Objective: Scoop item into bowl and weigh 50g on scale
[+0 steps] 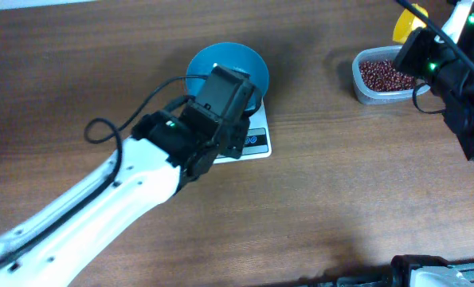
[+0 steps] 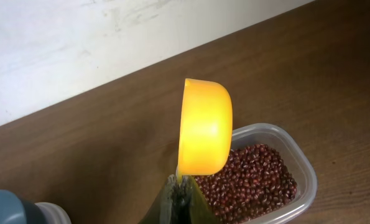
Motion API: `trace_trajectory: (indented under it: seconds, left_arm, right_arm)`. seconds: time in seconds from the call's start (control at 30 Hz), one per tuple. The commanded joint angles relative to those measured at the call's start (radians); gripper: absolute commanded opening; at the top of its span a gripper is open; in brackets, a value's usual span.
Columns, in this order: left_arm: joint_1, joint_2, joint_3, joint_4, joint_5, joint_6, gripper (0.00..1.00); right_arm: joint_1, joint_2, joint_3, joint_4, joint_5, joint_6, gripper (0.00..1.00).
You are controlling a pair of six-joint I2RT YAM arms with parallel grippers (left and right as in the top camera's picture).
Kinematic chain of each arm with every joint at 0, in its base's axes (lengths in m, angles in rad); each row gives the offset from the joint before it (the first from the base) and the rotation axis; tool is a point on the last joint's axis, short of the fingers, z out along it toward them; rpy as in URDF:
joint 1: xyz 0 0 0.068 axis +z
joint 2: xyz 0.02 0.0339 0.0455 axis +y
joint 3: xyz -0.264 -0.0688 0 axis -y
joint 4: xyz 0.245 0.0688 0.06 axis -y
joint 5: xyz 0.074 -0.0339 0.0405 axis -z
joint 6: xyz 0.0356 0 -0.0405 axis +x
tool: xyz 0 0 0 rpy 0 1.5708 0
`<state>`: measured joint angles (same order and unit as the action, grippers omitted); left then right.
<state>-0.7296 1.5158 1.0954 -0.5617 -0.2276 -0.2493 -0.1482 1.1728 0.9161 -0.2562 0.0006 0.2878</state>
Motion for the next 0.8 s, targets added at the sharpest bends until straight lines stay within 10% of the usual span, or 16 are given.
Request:
trace_trajectory:
  seconds: [0.0,0.1,0.17,0.33,0.57,0.67,0.73,0.77]
  left_arm:
    - [0.05,-0.113,-0.001,-0.071,-0.028,-0.074,0.0]
    - [0.226,-0.22,-0.001,-0.09,-0.008,-0.139,0.0]
    - [0.376,-0.253,-0.001,-0.086,0.182,0.029,0.0]
    - [0.654,-0.239,-0.001,0.153,0.24,0.108,0.06]
    - [0.803,-0.235,-0.001,0.111,0.615,0.235,0.09]
    - [0.805,-0.235,-0.001,0.057,0.754,0.219,0.42]
    - [0.805,-0.238,-0.001,-0.012,0.755,0.182,0.99]
    - [0.805,-0.242,-0.001,-0.039,0.755,0.183,0.99]
  right_arm:
    - [-0.005,0.001,0.006,0.002,0.012,-0.003,0.04]
    - [-0.005,0.001,0.006,-0.005,0.011,-0.003,0.04]
    - [-0.005,0.001,0.006,-0.028,-0.026,-0.003,0.04]
    - [-0.005,-0.011,0.006,-0.108,-0.479,0.0,0.04]
    - [-0.005,-0.089,0.006,-0.166,-0.663,0.012,0.04]
    - [-0.005,-0.087,0.006,-0.16,-0.656,0.003,0.04]
    - [-0.005,-0.087,0.006,-0.16,-0.656,0.003,0.04]
    - [-0.005,-0.087,0.006,-0.16,-0.656,0.003,0.04]
